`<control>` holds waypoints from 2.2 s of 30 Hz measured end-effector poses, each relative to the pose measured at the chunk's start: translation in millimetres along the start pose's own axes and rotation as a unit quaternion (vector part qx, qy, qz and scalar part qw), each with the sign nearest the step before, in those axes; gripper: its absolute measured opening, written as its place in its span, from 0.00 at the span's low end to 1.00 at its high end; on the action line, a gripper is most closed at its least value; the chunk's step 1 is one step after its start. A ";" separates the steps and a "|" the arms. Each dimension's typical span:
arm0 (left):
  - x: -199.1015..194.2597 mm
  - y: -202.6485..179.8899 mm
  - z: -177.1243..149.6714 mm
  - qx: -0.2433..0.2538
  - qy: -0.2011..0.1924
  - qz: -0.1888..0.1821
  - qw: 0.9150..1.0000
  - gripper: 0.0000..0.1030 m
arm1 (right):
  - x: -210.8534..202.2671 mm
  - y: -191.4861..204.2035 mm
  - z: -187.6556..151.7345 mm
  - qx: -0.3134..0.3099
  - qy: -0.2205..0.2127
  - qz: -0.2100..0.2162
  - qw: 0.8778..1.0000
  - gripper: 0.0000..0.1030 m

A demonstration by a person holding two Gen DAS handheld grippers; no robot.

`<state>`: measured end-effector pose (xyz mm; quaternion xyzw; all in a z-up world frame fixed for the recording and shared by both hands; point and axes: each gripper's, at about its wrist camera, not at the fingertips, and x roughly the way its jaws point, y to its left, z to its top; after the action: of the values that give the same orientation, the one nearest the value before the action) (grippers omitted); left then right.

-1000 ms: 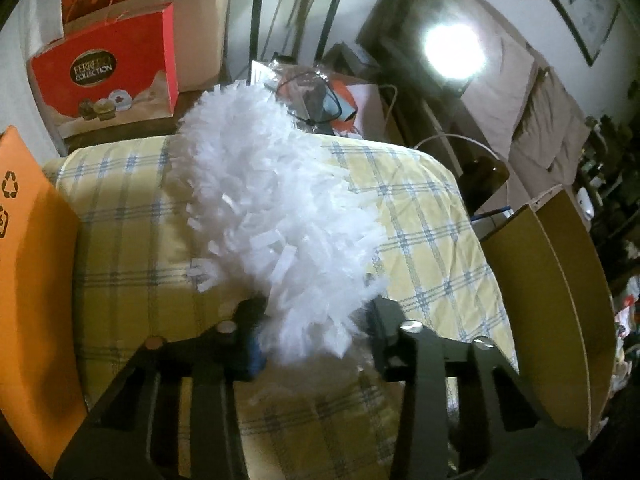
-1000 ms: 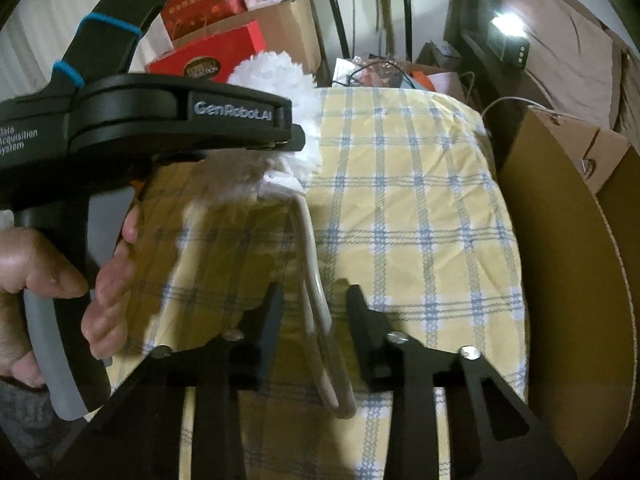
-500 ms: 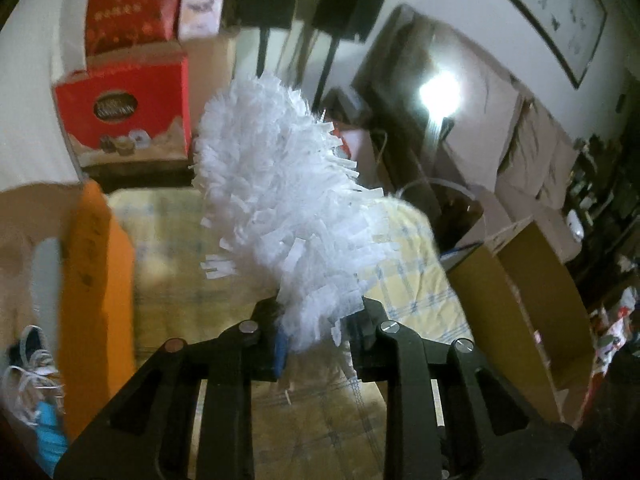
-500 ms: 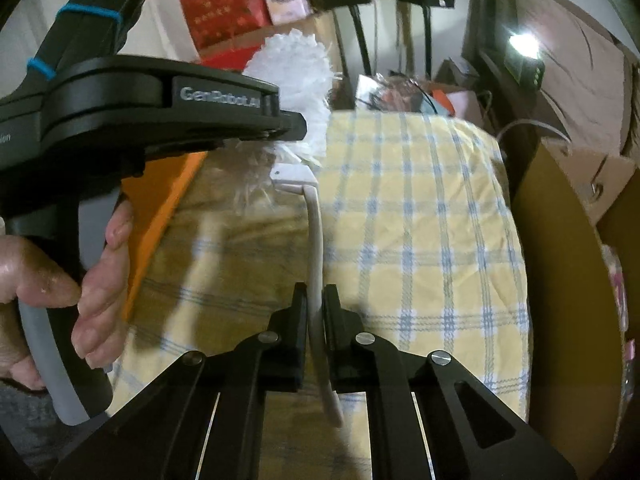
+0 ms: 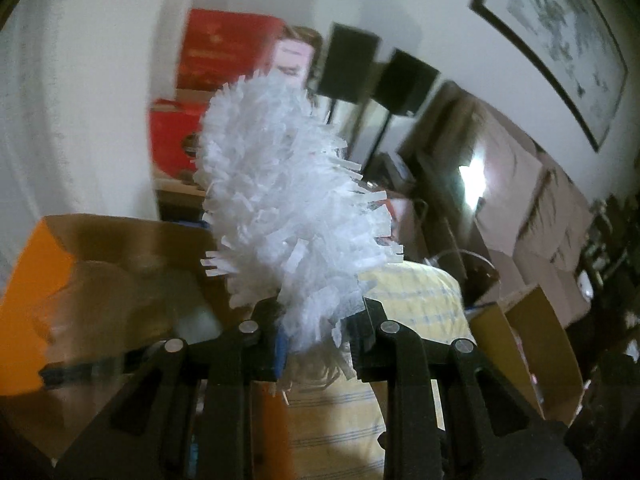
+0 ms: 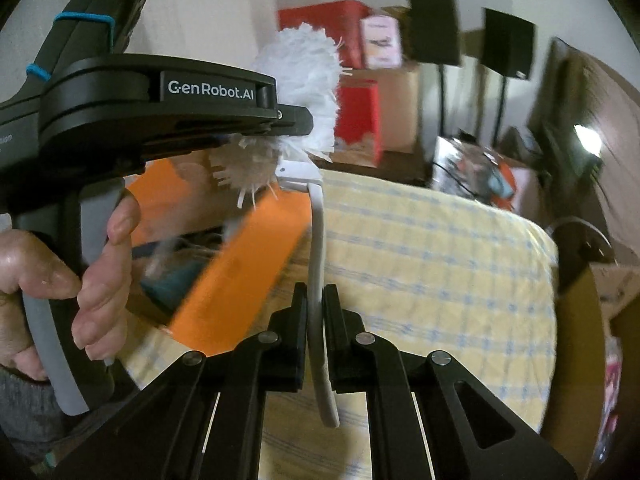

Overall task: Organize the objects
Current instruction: 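Lift the feather duster with the right gripper and carry it over the box, then lower the feather duster into the box and open the right gripper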

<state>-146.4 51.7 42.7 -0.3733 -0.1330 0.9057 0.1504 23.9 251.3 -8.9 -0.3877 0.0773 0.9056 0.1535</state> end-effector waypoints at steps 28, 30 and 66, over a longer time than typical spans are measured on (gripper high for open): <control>-16.4 162.9 -48.7 -0.119 0.043 0.102 0.987 0.24 | 104.4 119.1 21.9 -0.109 0.085 0.120 0.983 0.08; -10.9 166.7 -54.8 -0.119 0.055 0.107 0.986 0.24 | 106.0 118.8 19.5 -0.108 0.093 0.119 0.983 0.08; -81.2 105.6 -68.3 -0.007 -0.020 0.111 0.994 0.96 | 3.5 78.2 28.8 -0.034 -0.035 0.047 0.998 0.70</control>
<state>-60.8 -66.7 10.2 -0.3686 -0.0995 0.9232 0.0434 -24.4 185.9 10.0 -0.3569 0.0591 0.9269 0.0997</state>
